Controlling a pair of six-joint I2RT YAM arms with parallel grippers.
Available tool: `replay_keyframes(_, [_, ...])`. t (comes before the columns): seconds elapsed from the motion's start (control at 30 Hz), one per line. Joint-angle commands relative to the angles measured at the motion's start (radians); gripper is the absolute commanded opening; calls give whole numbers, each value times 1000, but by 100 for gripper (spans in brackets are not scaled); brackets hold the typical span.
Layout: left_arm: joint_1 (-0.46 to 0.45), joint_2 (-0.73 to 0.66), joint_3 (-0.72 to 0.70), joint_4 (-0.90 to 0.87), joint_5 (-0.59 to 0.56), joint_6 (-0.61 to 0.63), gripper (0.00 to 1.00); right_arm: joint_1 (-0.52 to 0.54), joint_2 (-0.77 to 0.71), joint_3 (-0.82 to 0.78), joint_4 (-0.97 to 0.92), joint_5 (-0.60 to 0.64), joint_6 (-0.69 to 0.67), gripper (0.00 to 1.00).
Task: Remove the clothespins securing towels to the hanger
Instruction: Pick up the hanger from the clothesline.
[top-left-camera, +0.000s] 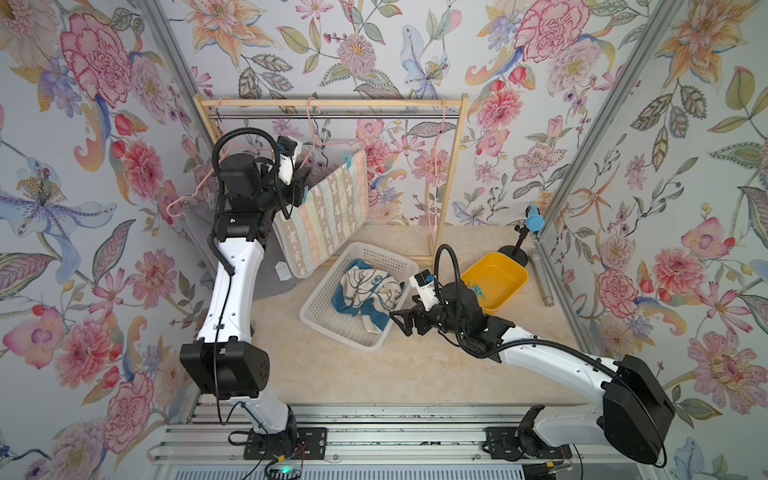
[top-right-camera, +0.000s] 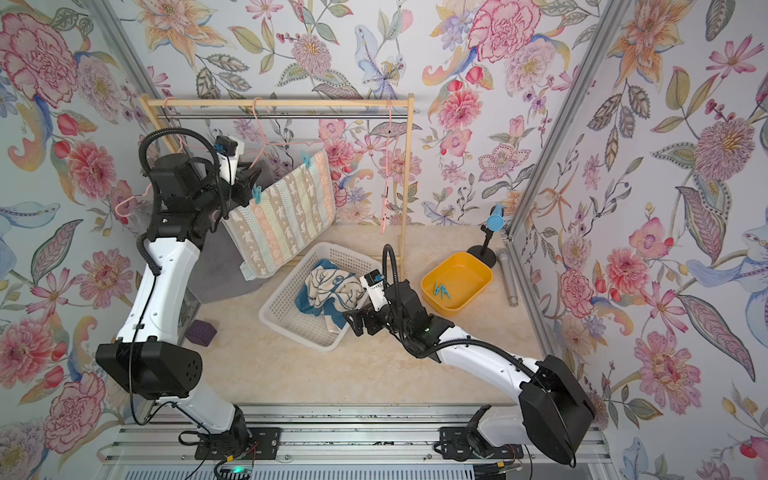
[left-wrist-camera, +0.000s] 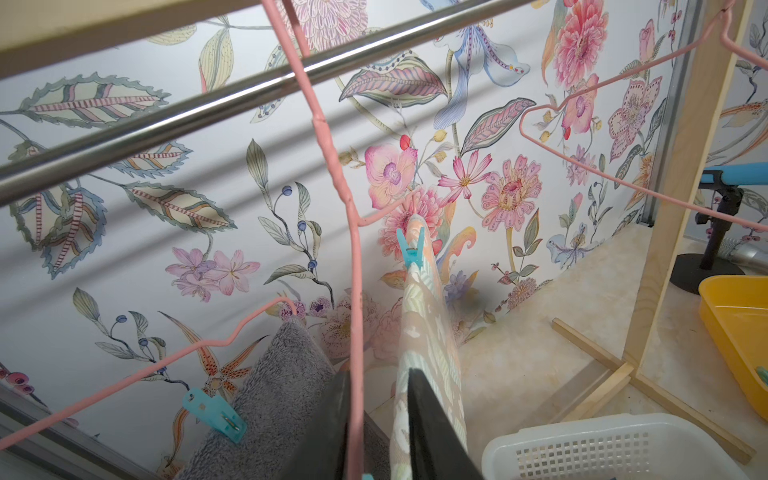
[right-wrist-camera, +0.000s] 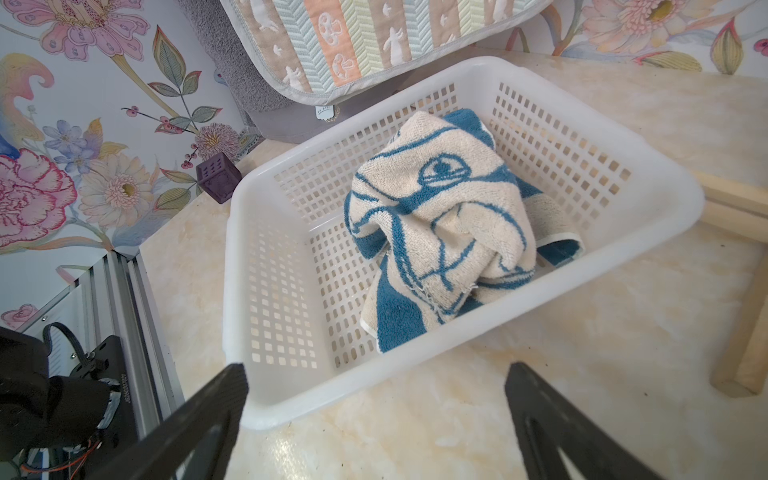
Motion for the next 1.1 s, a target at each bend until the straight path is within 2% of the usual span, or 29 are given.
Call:
replay_keyframes(0.0, [5, 32, 41, -39, 50, 5, 23, -8, -6, -9, 22, 1, 2, 100])
replay_keyframes(0.17, [5, 45, 41, -46, 55, 7, 18, -11, -6, -9, 22, 2, 5, 100])
replay_keyframes(0.27, [5, 53, 44, -50, 58, 5, 8, -12, -4, -9, 22, 3, 7, 100])
replay_keyframes(0.43, [3, 53, 44, -24, 48, -2, 0, -12, -4, -10, 22, 2, 9, 100])
replay_keyframes(0.8, [-1, 10, 89, 48, -44, -87, 0, -15, 0, -13, 30, -2, 19, 100])
replay_keyframes(1.07, [-2, -13, 170, 62, -49, -125, 0, -15, 8, -10, 39, -20, 32, 100])
